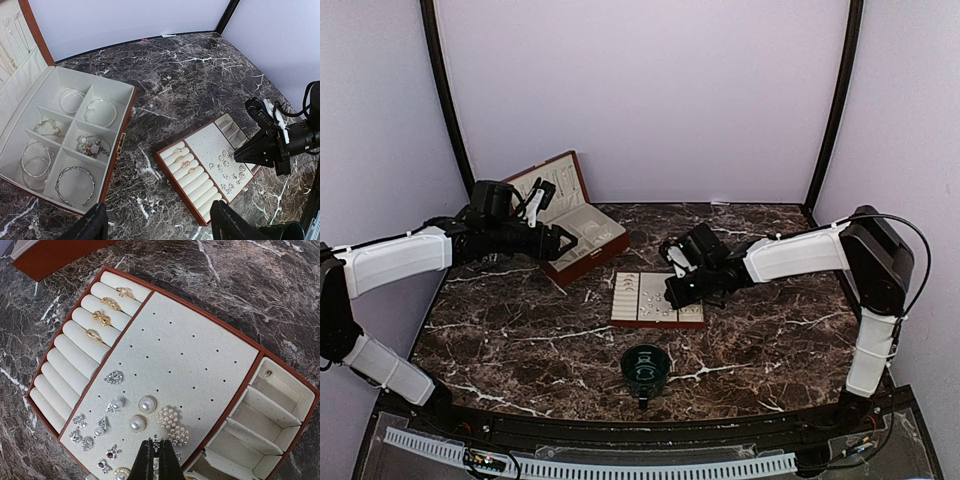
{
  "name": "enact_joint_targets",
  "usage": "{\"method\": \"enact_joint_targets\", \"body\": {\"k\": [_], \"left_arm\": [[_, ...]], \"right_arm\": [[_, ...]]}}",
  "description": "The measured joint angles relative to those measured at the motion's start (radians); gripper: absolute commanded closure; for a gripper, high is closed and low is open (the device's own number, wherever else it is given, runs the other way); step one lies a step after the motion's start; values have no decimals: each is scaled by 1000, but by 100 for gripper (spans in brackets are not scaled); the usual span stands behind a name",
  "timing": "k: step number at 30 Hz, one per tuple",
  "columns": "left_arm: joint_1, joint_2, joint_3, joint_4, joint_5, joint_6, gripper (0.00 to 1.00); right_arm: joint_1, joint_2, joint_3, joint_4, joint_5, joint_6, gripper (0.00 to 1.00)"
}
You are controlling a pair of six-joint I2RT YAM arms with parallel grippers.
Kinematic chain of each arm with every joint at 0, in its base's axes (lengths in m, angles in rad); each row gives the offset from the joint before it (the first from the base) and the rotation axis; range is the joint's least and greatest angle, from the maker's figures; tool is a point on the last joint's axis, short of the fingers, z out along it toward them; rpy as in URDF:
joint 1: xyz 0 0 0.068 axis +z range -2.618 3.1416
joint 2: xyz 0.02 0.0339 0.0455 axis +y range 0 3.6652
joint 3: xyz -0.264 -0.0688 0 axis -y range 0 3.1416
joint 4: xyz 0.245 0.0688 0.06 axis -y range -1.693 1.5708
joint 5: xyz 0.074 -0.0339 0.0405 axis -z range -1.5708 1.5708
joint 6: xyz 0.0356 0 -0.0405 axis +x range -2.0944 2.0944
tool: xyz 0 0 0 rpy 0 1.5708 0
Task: Organize the mixed jewelry
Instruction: Insert the earring into the earring holder.
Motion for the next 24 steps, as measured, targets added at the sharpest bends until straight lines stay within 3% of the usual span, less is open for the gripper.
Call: {"method": "enact_joint_targets", "body": {"k": [24], "left_arm": [[0, 0, 7, -1, 0, 0, 28]], "right_arm": [[17, 11, 25, -31, 27, -14, 100]]}}
